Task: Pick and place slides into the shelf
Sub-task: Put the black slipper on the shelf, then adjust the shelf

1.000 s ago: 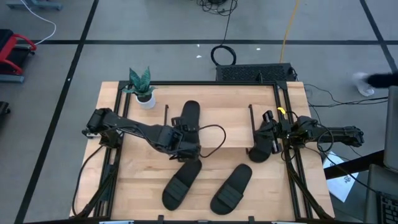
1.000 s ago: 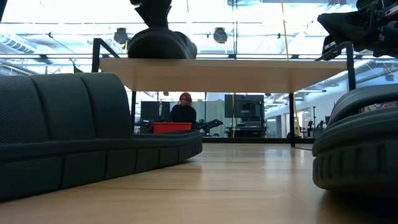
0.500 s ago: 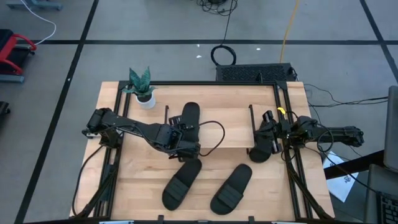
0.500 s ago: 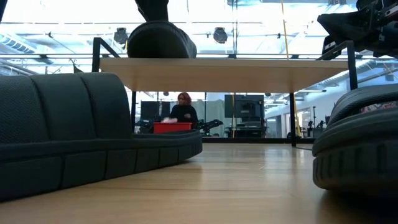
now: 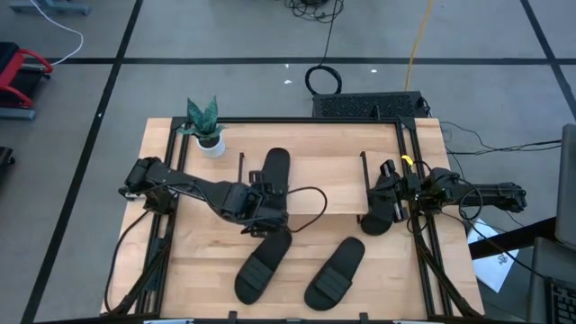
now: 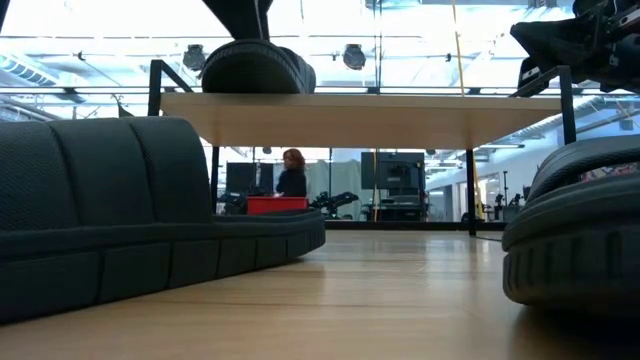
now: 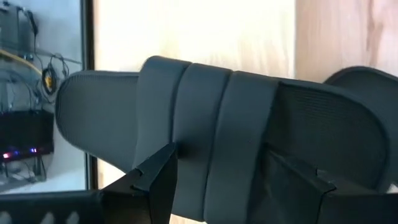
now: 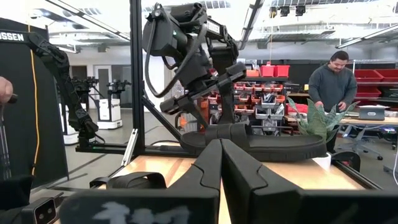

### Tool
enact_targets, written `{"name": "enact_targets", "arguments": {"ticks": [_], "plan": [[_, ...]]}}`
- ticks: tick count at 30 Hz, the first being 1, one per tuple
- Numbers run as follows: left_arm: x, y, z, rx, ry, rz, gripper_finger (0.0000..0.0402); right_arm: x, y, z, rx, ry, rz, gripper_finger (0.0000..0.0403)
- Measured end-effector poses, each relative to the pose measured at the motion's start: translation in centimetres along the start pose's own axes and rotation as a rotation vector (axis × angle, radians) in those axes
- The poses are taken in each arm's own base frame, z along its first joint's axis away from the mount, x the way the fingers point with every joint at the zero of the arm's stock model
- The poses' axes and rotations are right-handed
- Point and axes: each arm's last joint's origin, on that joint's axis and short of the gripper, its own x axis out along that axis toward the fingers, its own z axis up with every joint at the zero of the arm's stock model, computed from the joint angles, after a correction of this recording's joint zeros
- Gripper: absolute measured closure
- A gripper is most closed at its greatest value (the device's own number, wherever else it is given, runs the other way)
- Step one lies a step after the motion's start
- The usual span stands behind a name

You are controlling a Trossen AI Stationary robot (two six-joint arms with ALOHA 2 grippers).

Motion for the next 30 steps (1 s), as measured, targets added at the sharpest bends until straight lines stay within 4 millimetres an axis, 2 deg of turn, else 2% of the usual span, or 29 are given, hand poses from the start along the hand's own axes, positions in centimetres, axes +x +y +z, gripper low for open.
{"name": "enact_targets", "arguments": {"ticks": [7,11,17,20,22,24,27,30], "plan": [[-0.3,-0.5,-0.1,0.050,-0.013,0.009,0.0185,0.0,0.0,0.0,0.000,0.000,0.000,0.0403],[-0.6,-0.9,-0.1,0.094,-0.028,0.044,0.0167,0.0,0.0,0.0,0.000,0.000,0.000,0.0403],[-1.8,-2.6,-0.5,0.261,-0.074,0.140,0.0134,0.0,0.0,0.0,0.000,0.001,0.000,0.0403],[-2.8,-4.0,-0.9,0.302,-0.103,0.154,0.0137,0.0,0.0,-0.1,0.002,0.008,0.000,0.0403],[-4.2,-4.8,-1.8,0.314,-0.126,0.159,0.0158,0.0,0.0,-0.1,0.007,0.007,0.001,0.0403],[-5.8,-5.5,-2.8,0.323,-0.160,0.161,0.0196,0.0,0.0,0.0,0.028,0.007,0.016,0.0403],[-8.5,-6.2,-4.7,0.294,-0.225,0.156,0.0279,0.0,0.2,0.0,0.037,0.008,0.072,0.0403],[-11.8,-5.9,-6.7,0.218,-0.337,0.105,0.0370,0.0,0.4,0.1,0.057,0.015,0.128,0.0403]]}}
